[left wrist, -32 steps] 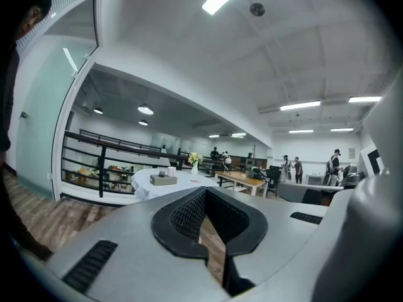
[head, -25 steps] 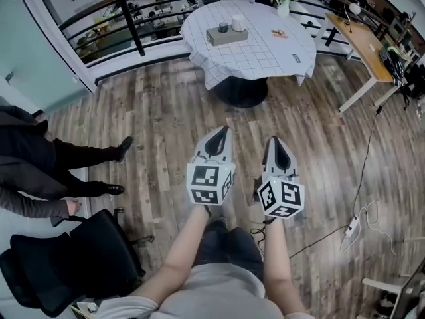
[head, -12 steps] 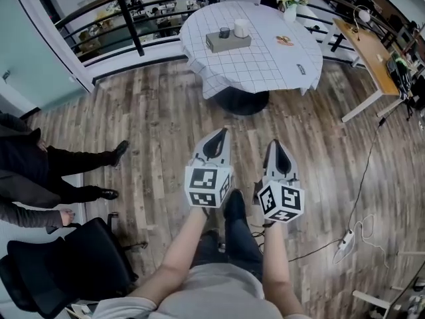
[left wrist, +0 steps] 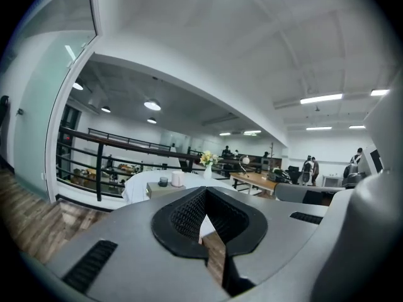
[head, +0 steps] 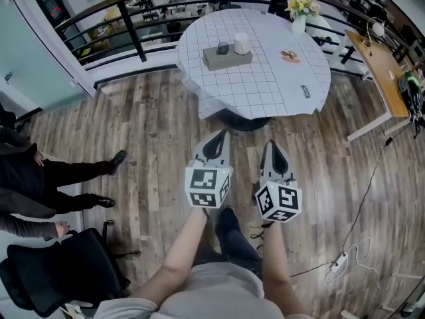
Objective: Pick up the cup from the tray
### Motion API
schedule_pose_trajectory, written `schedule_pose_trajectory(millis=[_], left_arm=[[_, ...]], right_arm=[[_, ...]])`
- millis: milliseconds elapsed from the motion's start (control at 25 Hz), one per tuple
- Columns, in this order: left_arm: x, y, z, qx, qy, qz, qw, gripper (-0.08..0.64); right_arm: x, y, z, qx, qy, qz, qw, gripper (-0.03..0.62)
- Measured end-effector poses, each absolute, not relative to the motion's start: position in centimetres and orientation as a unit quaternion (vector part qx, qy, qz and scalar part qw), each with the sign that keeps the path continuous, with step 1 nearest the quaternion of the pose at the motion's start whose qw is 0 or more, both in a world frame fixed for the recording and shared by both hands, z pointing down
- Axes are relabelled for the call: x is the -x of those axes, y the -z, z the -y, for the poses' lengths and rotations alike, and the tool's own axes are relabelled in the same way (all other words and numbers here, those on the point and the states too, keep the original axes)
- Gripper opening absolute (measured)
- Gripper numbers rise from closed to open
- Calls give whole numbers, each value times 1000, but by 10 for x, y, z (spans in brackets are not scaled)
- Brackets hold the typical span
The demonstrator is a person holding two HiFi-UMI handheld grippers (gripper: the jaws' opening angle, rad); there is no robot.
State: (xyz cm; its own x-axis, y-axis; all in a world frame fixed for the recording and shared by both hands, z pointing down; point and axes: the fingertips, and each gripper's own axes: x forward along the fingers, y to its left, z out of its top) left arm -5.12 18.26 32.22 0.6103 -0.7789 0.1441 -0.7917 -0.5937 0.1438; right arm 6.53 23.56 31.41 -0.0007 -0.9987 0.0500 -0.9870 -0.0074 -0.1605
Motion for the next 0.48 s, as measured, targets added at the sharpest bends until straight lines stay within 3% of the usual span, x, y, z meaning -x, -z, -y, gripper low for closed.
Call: schedule_pose_trajectory(millis=[480], left_arm=[[-12,-316,-89,-884,-34,457,91,8]], right_arm=[[-115,-309,-134,677,76,-730,49,8]])
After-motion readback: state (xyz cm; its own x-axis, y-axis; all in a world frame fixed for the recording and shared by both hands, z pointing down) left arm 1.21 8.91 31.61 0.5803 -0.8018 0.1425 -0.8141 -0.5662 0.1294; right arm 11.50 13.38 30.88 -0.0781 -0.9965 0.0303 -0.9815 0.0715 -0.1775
